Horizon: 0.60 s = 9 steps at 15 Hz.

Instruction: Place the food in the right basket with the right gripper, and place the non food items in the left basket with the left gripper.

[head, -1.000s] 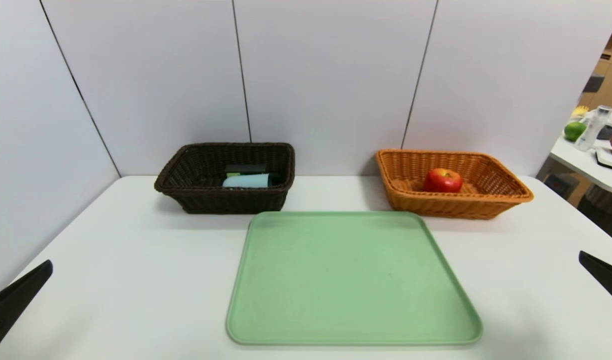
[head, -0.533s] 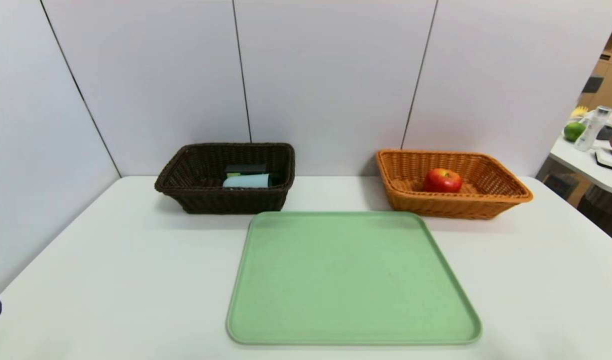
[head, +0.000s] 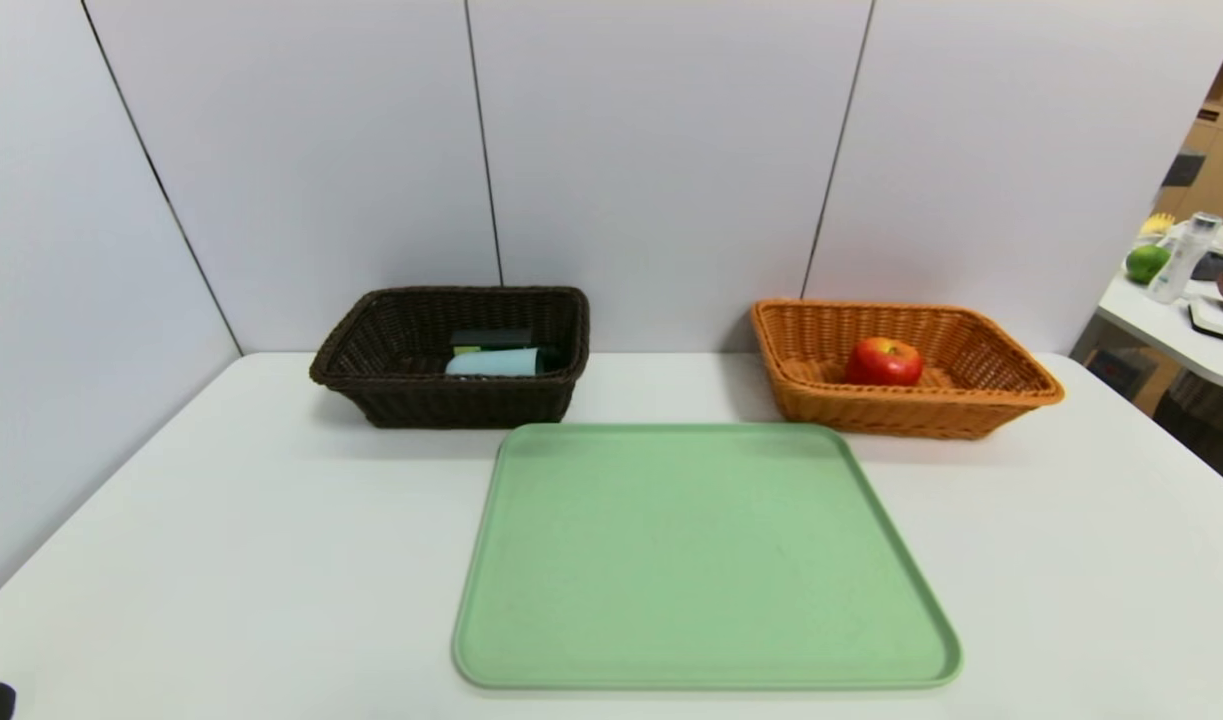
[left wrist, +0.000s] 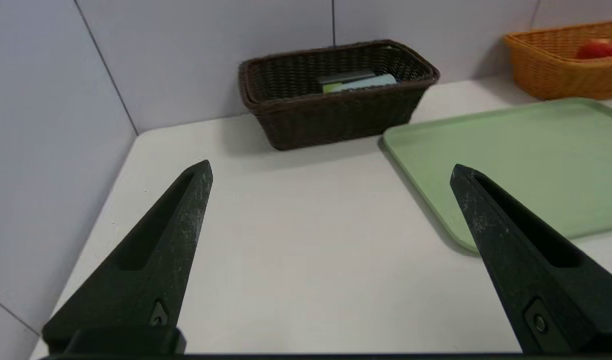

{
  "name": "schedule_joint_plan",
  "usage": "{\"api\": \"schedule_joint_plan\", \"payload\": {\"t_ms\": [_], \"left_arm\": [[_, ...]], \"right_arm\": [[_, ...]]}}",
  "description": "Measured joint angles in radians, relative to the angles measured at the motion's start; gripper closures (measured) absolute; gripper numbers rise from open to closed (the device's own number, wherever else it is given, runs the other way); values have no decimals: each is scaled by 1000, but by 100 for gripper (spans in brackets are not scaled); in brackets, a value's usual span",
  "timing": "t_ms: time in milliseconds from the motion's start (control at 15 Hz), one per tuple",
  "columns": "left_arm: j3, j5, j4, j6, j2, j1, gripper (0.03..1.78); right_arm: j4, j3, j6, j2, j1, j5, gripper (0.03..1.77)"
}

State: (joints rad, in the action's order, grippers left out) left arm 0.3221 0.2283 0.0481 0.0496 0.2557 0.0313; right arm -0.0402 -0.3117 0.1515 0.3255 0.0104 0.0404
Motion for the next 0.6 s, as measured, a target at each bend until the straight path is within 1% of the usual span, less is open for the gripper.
{"api": "schedule_joint_plan", "payload": {"t_ms": [133, 333, 600], "left_arm": [[-16, 18, -24, -1, -24, -4, 12], [-55, 16, -24, 2, -68, -13, 12], [-110, 6, -31, 7, -137, -26, 12]], "right_arm": [[0, 9, -1, -9, 3, -7, 10], [0, 39, -2, -43, 4, -24, 10], [2, 91, -6, -113, 4, -27, 10]]}}
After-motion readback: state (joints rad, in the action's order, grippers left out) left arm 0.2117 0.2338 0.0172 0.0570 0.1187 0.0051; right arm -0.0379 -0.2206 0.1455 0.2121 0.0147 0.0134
